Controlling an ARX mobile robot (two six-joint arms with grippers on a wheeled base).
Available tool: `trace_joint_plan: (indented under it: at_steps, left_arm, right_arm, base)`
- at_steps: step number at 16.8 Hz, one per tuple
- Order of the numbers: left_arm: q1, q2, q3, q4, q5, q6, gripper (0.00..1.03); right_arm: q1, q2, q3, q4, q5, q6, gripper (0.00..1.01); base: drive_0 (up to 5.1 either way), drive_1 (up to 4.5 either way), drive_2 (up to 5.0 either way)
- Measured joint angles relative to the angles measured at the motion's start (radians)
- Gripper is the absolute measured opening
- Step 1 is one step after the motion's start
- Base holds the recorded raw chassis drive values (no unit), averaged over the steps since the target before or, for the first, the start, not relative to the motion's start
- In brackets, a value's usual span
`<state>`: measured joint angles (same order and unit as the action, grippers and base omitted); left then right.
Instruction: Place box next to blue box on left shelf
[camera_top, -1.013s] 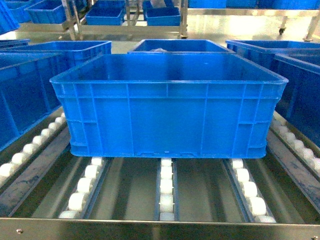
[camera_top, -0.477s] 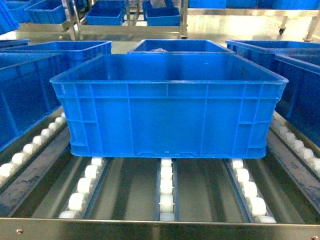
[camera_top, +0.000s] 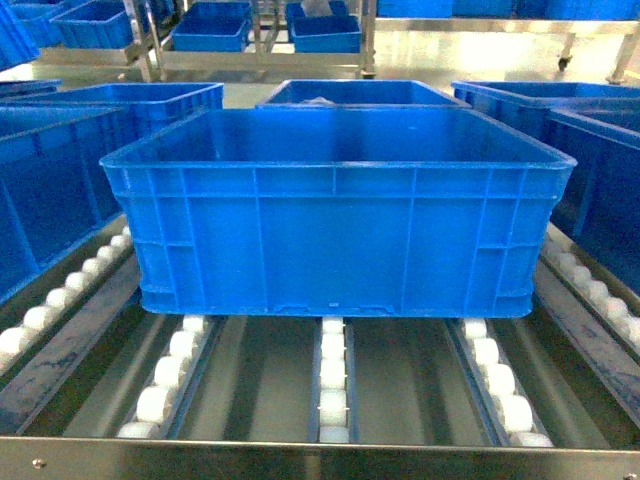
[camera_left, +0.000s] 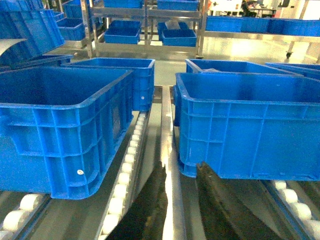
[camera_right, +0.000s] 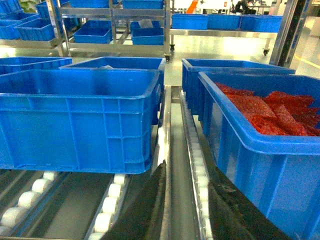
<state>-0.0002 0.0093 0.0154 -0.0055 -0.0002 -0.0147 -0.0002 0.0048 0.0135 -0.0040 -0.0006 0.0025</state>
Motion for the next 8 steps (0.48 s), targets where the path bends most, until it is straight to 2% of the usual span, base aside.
trace_joint_plan:
  at_steps: [6,7,8]
  left_arm:
    - [0.0,0.0,0.0,0.0,0.0,0.0,0.94]
    - [0.0,0.0,0.0,0.0,0.0,0.001,0.99]
    - [0.0,0.0,0.0,0.0,0.0,0.001,0.98]
  right_arm:
    - [0.0,0.0,0.0,0.0,0.0,0.0,0.96]
    - [0.0,0.0,0.0,0.0,0.0,0.0,0.98]
    - [0.0,0.0,0.0,0.0,0.0,0.0,0.98]
  base:
    - [0.0,0.0,0.0]
    - [0.0,0.0,0.0]
    - [0.0,0.0,0.0]
